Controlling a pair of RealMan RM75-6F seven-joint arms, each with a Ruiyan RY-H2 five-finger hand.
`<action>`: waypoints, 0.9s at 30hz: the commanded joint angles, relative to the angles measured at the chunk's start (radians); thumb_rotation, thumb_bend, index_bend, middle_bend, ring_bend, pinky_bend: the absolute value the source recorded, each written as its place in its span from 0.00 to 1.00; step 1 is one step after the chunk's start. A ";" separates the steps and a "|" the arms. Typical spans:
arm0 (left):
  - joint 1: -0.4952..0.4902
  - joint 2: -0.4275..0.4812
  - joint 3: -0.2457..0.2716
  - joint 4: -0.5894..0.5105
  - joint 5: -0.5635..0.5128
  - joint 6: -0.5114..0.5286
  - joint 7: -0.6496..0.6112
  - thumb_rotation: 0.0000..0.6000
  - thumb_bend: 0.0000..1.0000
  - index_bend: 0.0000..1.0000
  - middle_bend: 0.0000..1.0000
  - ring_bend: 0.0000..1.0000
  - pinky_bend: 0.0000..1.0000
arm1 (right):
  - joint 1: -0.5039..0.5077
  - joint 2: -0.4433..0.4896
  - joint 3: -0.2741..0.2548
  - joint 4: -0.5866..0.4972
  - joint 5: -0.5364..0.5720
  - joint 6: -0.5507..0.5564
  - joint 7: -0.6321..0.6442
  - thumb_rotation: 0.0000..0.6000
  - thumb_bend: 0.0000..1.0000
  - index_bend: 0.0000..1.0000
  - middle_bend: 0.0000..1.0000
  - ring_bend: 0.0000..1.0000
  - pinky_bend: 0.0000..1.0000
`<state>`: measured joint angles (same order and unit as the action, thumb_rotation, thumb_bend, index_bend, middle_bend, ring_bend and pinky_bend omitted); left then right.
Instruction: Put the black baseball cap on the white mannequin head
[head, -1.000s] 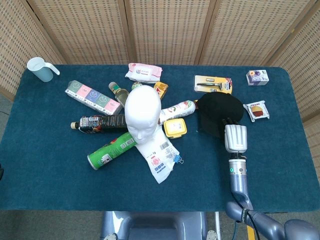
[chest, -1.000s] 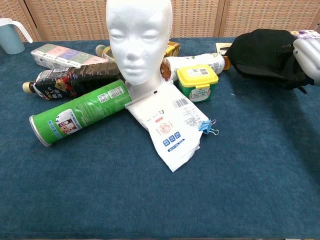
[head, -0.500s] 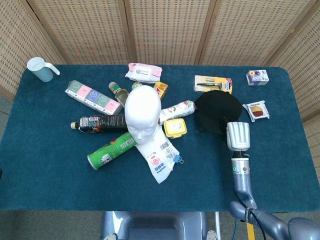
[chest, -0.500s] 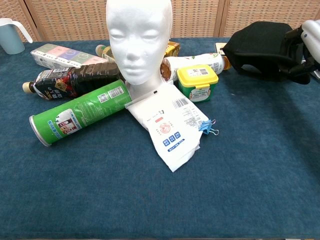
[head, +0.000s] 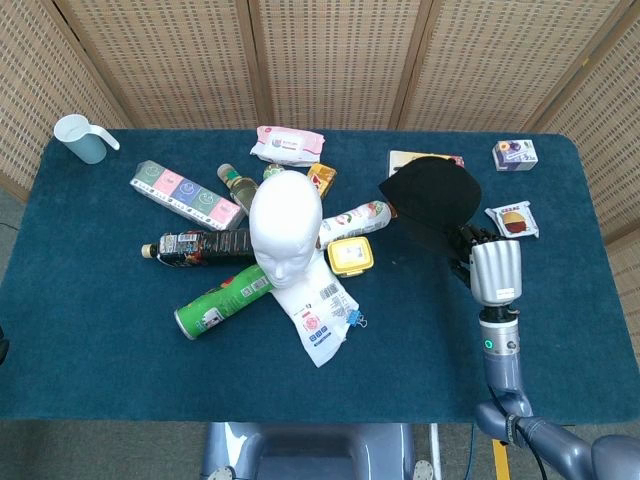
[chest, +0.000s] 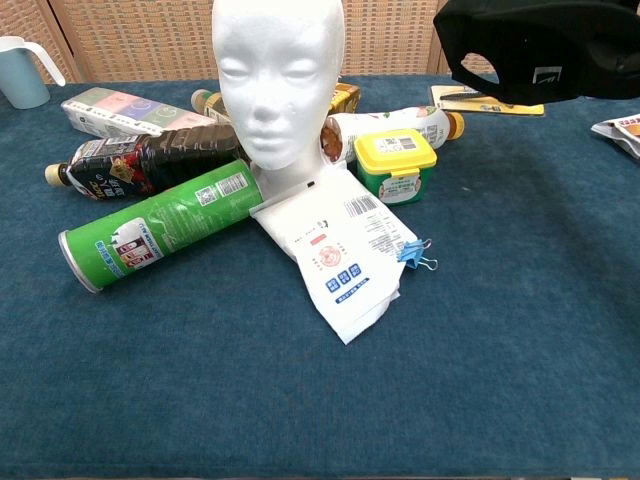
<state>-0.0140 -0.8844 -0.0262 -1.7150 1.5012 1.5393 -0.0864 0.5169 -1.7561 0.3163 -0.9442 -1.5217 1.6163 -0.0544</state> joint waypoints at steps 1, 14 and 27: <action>-0.002 -0.001 0.000 -0.003 0.003 -0.002 0.003 1.00 0.35 0.55 0.41 0.29 0.30 | 0.009 0.015 -0.002 0.013 -0.035 0.048 0.034 1.00 0.41 0.68 0.66 0.77 0.93; -0.007 -0.008 0.002 -0.024 0.009 -0.009 0.027 1.00 0.35 0.55 0.41 0.29 0.30 | 0.076 0.089 0.038 -0.103 -0.106 0.145 0.039 1.00 0.41 0.68 0.66 0.77 0.93; -0.002 -0.024 0.008 0.011 0.000 -0.016 -0.002 1.00 0.35 0.55 0.41 0.29 0.30 | 0.191 0.095 0.054 -0.239 -0.105 0.009 -0.133 1.00 0.41 0.68 0.66 0.77 0.93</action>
<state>-0.0164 -0.9054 -0.0189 -1.7086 1.5027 1.5245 -0.0836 0.6957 -1.6567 0.3665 -1.1753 -1.6359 1.6431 -0.1702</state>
